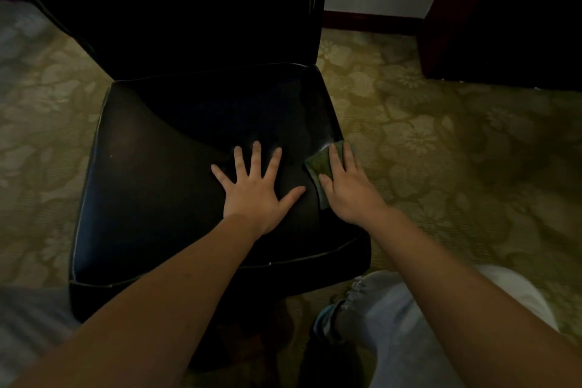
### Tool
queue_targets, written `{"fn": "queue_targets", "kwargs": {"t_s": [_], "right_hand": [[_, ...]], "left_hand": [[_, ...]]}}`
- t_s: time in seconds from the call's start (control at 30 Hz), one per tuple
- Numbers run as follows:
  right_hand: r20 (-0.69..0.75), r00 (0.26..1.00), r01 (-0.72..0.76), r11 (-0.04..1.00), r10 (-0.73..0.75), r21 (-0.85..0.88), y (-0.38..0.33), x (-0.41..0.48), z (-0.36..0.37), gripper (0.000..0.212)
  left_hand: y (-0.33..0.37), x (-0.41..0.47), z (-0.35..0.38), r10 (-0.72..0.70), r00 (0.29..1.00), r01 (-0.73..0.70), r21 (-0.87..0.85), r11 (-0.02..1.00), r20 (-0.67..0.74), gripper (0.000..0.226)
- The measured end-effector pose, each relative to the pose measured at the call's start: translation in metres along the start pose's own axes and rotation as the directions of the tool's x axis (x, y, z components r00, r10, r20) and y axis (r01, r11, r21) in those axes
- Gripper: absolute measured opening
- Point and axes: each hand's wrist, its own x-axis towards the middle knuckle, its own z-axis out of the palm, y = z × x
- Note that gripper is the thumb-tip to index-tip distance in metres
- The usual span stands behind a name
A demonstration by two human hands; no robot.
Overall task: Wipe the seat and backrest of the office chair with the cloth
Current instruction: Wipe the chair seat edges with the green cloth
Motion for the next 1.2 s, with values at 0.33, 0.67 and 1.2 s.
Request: {"fn": "queue_targets", "kwargs": {"t_s": [0.33, 0.67, 1.2], "right_hand": [[-0.053, 0.997, 0.050, 0.997, -0.052, -0.053, 0.004, -0.017, 0.009, 0.068], [-0.020, 0.996, 0.081, 0.995, -0.082, -0.053, 0.007, -0.006, 0.007, 0.068], [-0.031, 0.998, 0.055, 0.995, -0.058, -0.084, 0.017, -0.022, 0.006, 0.069]], "left_hand": [[0.001, 0.002, 0.002, -0.019, 1.000, 0.019, 0.013, 1.000, -0.005, 0.093], [0.000, 0.002, 0.007, -0.013, 0.999, 0.013, 0.003, 1.000, -0.037, 0.091], [0.012, 0.009, 0.006, -0.074, 0.997, 0.073, -0.018, 0.997, -0.036, 0.092]]}}
